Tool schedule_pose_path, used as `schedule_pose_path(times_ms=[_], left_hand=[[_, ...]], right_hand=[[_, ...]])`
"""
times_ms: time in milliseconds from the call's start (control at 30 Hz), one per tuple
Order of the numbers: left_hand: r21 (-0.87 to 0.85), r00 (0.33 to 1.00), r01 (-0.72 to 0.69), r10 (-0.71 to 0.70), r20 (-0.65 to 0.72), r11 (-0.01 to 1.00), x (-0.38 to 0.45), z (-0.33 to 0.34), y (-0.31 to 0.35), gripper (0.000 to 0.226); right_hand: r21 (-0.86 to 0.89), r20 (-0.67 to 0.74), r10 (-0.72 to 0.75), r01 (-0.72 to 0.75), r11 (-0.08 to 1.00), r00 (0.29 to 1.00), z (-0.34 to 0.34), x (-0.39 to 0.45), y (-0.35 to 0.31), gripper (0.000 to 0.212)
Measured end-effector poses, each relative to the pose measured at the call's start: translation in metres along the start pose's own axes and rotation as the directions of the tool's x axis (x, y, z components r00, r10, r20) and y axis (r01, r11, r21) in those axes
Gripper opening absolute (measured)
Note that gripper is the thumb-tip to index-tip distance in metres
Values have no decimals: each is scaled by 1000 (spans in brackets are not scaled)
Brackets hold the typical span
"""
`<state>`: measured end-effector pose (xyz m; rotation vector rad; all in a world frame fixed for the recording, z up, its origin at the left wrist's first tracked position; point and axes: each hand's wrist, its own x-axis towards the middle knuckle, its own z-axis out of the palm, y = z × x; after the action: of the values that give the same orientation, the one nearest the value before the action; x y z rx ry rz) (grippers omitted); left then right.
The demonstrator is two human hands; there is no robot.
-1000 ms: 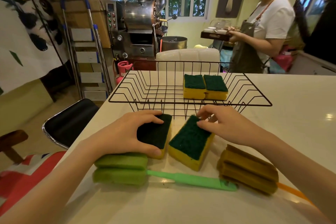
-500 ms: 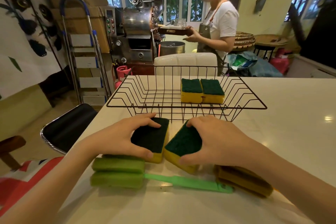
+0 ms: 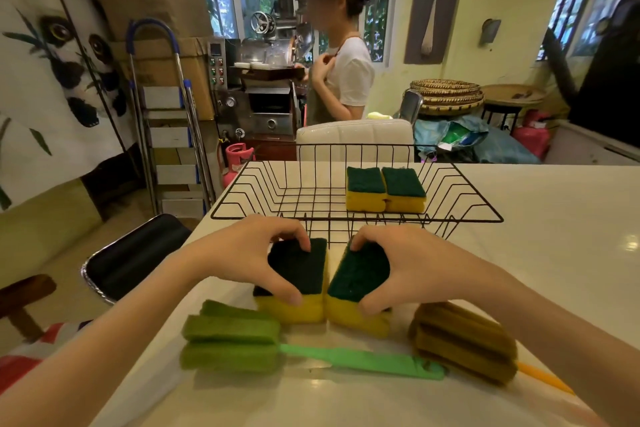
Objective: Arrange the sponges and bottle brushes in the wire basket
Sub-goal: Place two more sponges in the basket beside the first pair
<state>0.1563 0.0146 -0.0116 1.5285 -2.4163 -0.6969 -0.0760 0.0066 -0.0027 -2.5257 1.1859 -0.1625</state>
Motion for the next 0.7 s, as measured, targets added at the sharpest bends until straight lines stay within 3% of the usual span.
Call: schedule_pose_path(times_ms=[200, 333, 533, 700], left_hand=[[-136, 998, -25, 33, 57, 990, 0, -33, 11, 57], [-126, 998, -45, 51, 46, 991, 11, -65, 16, 69], [-116, 999, -41, 37, -34, 992, 42, -103, 7, 66], [-43, 987, 46, -52, -153, 998, 82, -108, -25, 64]], right_hand=[[197, 106, -44, 23, 980, 993, -47, 0, 8, 61], [284, 145, -62, 19, 959, 987, -78, 12, 13, 60], [308, 57, -66, 46, 950, 996, -107, 48, 26, 65], [337, -24, -47, 52, 940, 999, -114, 90, 40, 71]])
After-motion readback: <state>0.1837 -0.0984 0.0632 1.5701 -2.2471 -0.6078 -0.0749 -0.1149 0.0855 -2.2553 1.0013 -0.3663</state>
